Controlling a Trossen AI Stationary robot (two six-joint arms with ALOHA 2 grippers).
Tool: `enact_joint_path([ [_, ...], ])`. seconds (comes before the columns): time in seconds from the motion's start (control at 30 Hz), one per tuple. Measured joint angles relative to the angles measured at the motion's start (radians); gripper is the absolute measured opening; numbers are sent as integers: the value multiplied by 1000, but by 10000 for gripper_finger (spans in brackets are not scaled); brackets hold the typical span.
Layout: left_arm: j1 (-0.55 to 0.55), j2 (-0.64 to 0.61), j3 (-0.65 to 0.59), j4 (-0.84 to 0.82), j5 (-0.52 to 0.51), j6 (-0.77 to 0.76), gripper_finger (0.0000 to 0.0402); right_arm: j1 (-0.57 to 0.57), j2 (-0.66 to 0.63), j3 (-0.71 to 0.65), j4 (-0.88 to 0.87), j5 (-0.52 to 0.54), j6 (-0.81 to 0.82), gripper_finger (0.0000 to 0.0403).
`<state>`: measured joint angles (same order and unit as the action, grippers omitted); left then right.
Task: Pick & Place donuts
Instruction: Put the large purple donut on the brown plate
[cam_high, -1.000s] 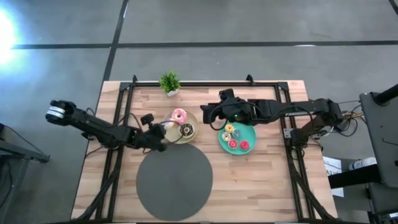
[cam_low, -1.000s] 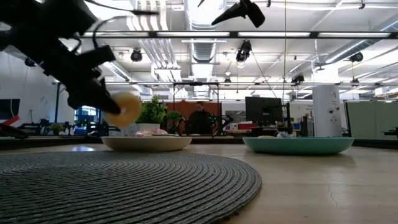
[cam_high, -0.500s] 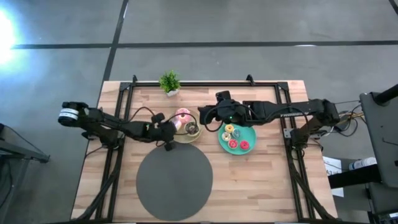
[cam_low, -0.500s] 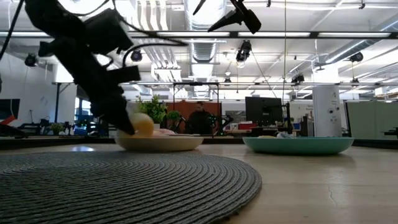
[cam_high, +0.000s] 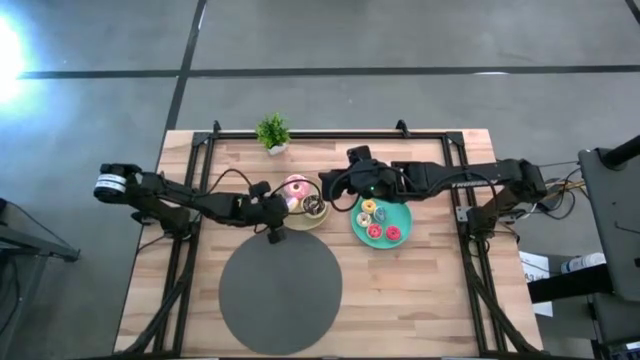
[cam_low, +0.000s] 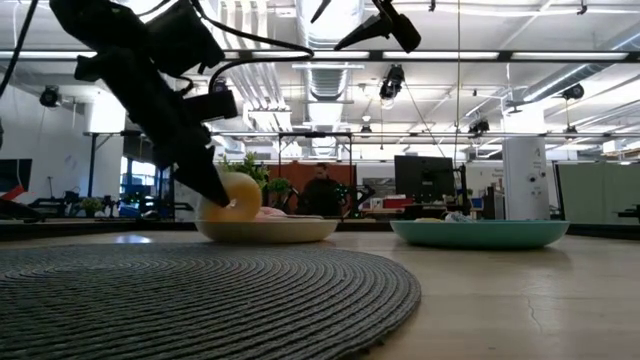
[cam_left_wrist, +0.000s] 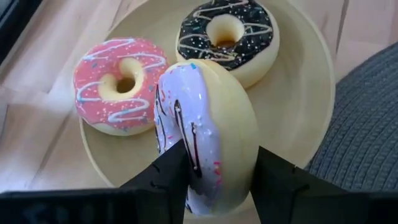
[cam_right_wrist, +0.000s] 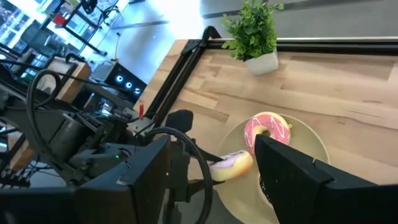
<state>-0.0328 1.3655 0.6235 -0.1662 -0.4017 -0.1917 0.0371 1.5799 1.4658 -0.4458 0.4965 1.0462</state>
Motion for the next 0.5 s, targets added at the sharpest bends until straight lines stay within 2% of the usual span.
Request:
enact_joint_path([
  [0.2, 3, 0, -2, 2, -53, -68, 128, 1, 0, 0, 0, 0, 0, 224],
  [0.5, 3, 0, -2, 28, 1, -124, 179, 2, 0, 0, 0, -2, -3, 224],
])
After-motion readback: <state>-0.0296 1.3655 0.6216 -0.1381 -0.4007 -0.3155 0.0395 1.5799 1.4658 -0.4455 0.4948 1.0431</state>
